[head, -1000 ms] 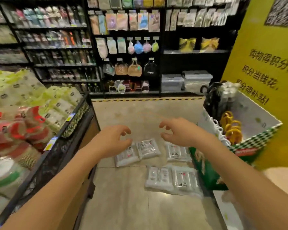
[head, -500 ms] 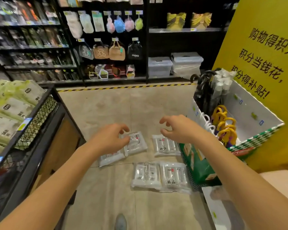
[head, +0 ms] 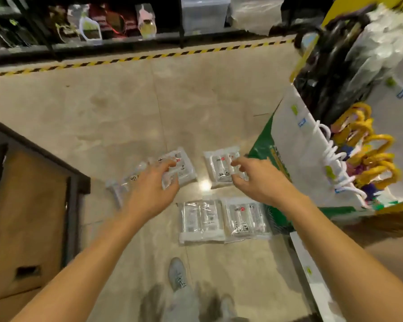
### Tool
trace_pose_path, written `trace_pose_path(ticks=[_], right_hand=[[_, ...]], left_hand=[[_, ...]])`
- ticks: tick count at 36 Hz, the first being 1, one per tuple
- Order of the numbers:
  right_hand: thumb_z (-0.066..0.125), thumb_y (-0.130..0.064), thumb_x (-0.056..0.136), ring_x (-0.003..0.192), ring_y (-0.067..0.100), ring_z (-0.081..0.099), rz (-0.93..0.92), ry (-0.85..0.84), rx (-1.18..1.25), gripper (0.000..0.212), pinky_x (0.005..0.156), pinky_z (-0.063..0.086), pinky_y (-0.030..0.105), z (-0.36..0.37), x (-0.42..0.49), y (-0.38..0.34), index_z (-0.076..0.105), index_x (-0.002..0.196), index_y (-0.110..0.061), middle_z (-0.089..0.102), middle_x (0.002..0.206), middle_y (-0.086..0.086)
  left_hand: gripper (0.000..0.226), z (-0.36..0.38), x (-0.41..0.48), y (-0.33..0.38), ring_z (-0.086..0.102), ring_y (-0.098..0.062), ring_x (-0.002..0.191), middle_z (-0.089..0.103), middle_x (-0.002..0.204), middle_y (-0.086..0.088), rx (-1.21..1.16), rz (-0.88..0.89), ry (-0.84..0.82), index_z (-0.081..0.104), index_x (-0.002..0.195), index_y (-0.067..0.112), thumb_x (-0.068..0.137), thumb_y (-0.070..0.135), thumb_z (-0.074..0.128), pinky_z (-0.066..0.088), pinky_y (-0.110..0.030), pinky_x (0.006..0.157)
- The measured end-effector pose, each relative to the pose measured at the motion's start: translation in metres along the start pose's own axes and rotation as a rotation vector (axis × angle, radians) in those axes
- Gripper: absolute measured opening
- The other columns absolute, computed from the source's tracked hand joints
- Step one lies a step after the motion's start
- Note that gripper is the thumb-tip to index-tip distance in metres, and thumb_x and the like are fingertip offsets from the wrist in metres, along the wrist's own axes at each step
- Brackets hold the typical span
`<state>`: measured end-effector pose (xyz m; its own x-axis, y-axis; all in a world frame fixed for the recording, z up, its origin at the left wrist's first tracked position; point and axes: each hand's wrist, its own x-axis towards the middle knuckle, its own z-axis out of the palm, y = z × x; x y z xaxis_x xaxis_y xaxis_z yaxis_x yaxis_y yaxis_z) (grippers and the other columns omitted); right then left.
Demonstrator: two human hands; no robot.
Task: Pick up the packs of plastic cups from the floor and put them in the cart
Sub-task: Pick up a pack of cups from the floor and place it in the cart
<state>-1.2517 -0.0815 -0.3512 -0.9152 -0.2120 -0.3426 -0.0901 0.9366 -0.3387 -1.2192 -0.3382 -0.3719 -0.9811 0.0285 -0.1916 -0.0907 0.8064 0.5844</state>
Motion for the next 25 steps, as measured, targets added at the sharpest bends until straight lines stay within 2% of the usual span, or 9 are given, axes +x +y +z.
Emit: trace_pose_path(ticks=[2,5,9,13,17,21,23,25], right_hand=[[0.051,-0.045,0.095,0.116,0.024,0.06,0.027,-0.004,0.032,0.046,0.093,0.052,0.049,0.031,0.032,0.019,0.051,0.137,-0.027,0.063,0.131,0.003],[0.051,-0.042,0.095,0.112,0.025,0.062,0.069,-0.003,0.089,0.046,0.091,0.053,0.045,0.089,0.078,0.053,0.051,0.138,-0.025,0.063,0.129,0.005],[0.053,-0.039,0.097,0.116,0.027,0.059,0.083,-0.051,0.157,0.048,0.094,0.05,0.043,0.189,0.125,0.104,0.047,0.143,-0.025,0.059,0.133,0.005],[0.054,-0.04,0.097,0.111,0.027,0.059,0.131,-0.124,0.226,0.052,0.092,0.049,0.041,0.295,0.159,0.153,0.041,0.146,-0.028,0.059,0.13,0.009],[0.054,-0.042,0.097,0.116,0.027,0.056,0.154,-0.235,0.271,0.06,0.095,0.047,0.043,0.406,0.186,0.198,0.03,0.151,-0.034,0.055,0.131,0.01],[0.051,-0.047,0.099,0.131,0.023,0.045,0.156,-0.331,0.328,0.066,0.105,0.038,0.036,0.506,0.207,0.233,0.017,0.156,-0.041,0.045,0.142,0.007],[0.051,-0.048,0.099,0.139,0.021,0.036,0.16,-0.346,0.372,0.068,0.109,0.032,0.034,0.552,0.217,0.251,0.013,0.155,-0.044,0.039,0.149,0.007],[0.05,-0.051,0.098,0.147,0.023,0.022,0.158,-0.344,0.411,0.07,0.117,0.027,0.042,0.592,0.228,0.267,0.007,0.153,-0.052,0.028,0.158,0.008]], left_hand=[[0.046,0.031,0.026,-0.025,0.053,-0.02,0.12,0.058,0.131,-0.001,-0.038,-0.009,-0.008,0.052,0.136,0.023,0.091,0.025,0.06,0.042,-0.038,0.101],[0.05,0.09,0.062,-0.07,0.055,-0.021,0.119,0.057,0.133,-0.001,-0.071,-0.072,-0.03,0.049,0.137,0.027,0.088,0.035,0.056,0.044,-0.044,0.101],[0.051,0.182,0.094,-0.133,0.053,-0.019,0.121,0.053,0.136,0.0,-0.116,-0.143,-0.065,0.046,0.14,0.028,0.091,0.027,0.059,0.043,-0.038,0.101],[0.055,0.275,0.112,-0.197,0.049,-0.022,0.128,0.045,0.145,-0.001,-0.109,-0.177,-0.121,0.038,0.144,0.036,0.093,0.032,0.058,0.043,-0.041,0.103],[0.062,0.362,0.125,-0.26,0.047,-0.014,0.126,0.038,0.148,0.005,-0.136,-0.238,-0.175,0.027,0.148,0.046,0.095,0.036,0.056,0.043,-0.034,0.099],[0.067,0.439,0.134,-0.321,0.038,0.001,0.116,0.036,0.144,0.007,-0.169,-0.286,-0.202,0.021,0.151,0.045,0.095,0.033,0.056,0.031,-0.004,0.086],[0.067,0.475,0.137,-0.35,0.039,0.0,0.12,0.031,0.149,0.009,-0.184,-0.324,-0.23,0.018,0.15,0.051,0.095,0.037,0.054,0.032,-0.005,0.081],[0.066,0.508,0.141,-0.377,0.042,-0.01,0.127,0.024,0.152,0.012,-0.183,-0.375,-0.274,0.014,0.147,0.059,0.095,0.043,0.051,0.036,-0.009,0.074]])
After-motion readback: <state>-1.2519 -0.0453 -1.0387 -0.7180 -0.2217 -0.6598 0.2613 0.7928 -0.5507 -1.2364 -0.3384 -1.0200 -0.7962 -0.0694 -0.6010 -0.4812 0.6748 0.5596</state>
